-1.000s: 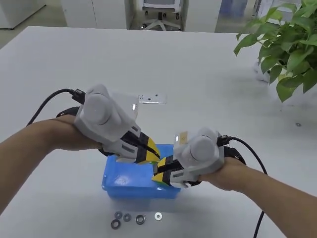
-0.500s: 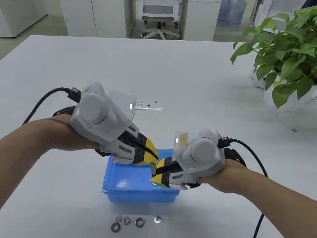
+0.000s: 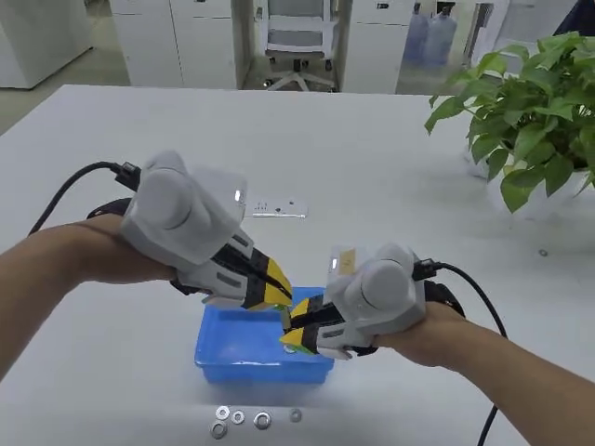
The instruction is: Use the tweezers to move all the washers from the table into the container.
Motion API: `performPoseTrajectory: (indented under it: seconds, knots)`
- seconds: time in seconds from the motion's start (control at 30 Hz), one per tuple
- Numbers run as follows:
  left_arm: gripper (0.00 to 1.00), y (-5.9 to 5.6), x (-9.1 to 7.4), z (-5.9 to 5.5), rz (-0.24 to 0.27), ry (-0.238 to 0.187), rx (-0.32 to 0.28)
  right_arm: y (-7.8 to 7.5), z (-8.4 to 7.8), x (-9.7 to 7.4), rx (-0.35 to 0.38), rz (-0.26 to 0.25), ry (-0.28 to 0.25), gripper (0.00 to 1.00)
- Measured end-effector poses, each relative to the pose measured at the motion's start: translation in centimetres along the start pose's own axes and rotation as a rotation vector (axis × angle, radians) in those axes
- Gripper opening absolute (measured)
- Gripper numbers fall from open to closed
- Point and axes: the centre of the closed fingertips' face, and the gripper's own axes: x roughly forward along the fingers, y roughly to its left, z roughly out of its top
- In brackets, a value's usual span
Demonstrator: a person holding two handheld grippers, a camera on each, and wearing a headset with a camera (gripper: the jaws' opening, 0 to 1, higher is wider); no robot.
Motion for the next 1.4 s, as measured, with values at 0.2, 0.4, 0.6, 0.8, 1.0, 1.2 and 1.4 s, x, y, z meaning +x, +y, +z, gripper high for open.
performPoseTrajectory:
  seconds: [0.2, 0.4, 0.6, 0.8, 1.0, 1.2, 1.4]
  knots:
    - [0.05, -0.8, -0.5, 0.3, -0.002, 0.009, 0.011, 0.7, 0.5, -0.3, -0.020, -0.004, -0.003, 0.11]
    - [0.05, -1.6, -0.7, 0.5, -0.007, 0.022, 0.021, 1.4, 0.5, -0.8, -0.026, -0.008, -0.005, 0.11]
    - [0.05, -2.5, -0.6, 0.7, -0.018, 0.028, 0.023, 2.3, 0.4, -1.1, -0.035, -0.019, -0.006, 0.11]
    - [0.05, -3.7, -0.2, 0.8, -0.038, 0.034, 0.028, 3.4, 0.0, -1.1, -0.034, -0.014, -0.004, 0.11]
    - [0.05, -4.5, 0.2, 0.4, -0.051, 0.041, 0.025, 4.3, -0.5, -0.9, -0.029, -0.009, -0.005, 0.11]
    - [0.05, -5.1, 0.8, 0.0, -0.064, 0.047, 0.021, 5.0, -1.1, -0.6, -0.025, 0.001, 0.002, 0.11]
    - [0.05, -5.6, 1.3, -0.5, -0.074, 0.054, 0.019, 5.7, -1.7, -0.3, -0.013, 0.008, 0.006, 0.12]
